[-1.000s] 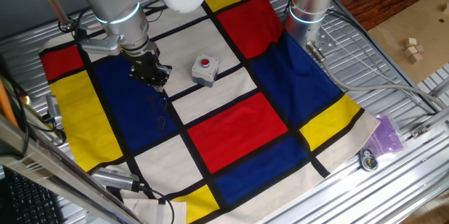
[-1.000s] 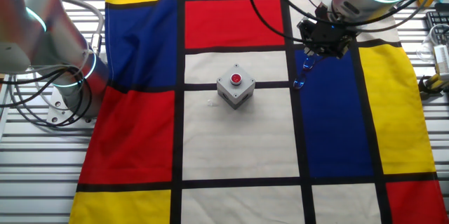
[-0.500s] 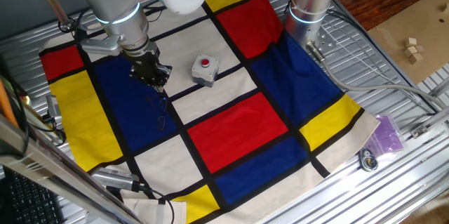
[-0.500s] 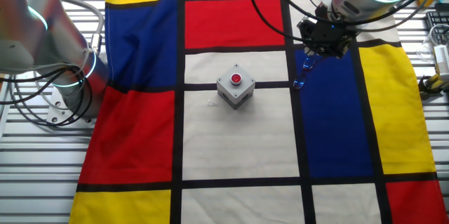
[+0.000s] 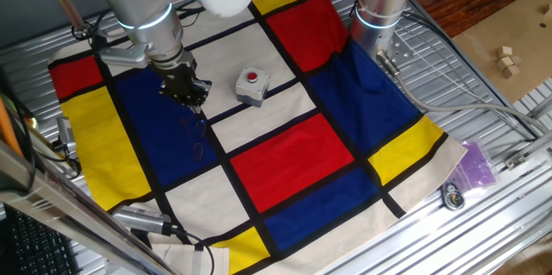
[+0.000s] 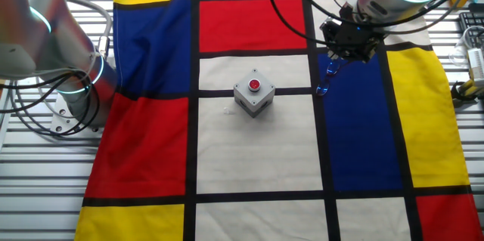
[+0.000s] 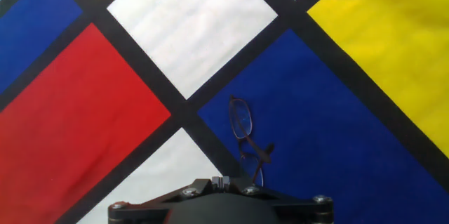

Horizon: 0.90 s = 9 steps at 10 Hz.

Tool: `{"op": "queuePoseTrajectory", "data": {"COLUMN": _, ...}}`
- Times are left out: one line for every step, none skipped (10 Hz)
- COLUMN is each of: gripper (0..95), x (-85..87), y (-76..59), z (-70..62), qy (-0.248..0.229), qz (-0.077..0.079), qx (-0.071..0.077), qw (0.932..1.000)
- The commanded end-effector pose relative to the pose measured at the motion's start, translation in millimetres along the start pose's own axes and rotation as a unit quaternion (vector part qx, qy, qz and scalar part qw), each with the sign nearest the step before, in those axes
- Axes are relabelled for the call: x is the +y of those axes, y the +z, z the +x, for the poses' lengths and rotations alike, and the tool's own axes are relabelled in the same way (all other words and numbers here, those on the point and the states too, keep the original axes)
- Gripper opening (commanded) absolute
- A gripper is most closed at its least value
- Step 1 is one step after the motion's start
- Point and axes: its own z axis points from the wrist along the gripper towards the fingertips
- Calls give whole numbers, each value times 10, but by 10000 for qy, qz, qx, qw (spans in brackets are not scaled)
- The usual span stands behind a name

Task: Unfold the leg of the glasses (with one hand)

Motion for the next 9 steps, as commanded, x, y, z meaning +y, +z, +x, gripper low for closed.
{"op": "queuePoseTrajectory", "data": {"gripper": 0, "x": 440, "y": 237, "z": 111, "qy": 1490, "qz": 939, "qx": 720, "qw": 9817}}
{"op": "queuePoseTrajectory", "data": {"gripper": 0, "x": 375, "y": 238, "z": 145, "qy": 1552, "qz": 913, "qx": 742, "qw": 9808}}
{"op": "queuePoseTrajectory", "data": {"gripper": 0, "x": 429, "y": 256, "z": 157, "qy": 1711, "qz": 911, "qx": 744, "qw": 9782}}
{"op": "queuePoseTrajectory", "data": {"gripper": 0, "x": 521, "y": 301, "z": 174, "qy": 1789, "qz": 910, "qx": 729, "qw": 9769}}
{"op": "queuePoseTrajectory", "data": {"gripper": 0, "x": 551, "y": 318, "z": 177, "qy": 1804, "qz": 913, "qx": 729, "qw": 9766}}
{"op": "queuePoseTrajectory", "data": {"gripper": 0, "x": 654, "y": 377, "z": 181, "qy": 1844, "qz": 934, "qx": 738, "qw": 9756}}
{"op": "queuePoseTrajectory", "data": {"gripper": 0, "x": 681, "y": 385, "z": 194, "qy": 1800, "qz": 947, "qx": 774, "qw": 9760}}
{"op": "queuePoseTrajectory", "data": {"gripper": 0, "x": 685, "y": 382, "z": 201, "qy": 1808, "qz": 949, "qx": 787, "qw": 9758}}
{"op": "queuePoseTrajectory", "data": {"gripper": 0, "x": 685, "y": 382, "z": 206, "qy": 1820, "qz": 963, "qx": 808, "qw": 9752}}
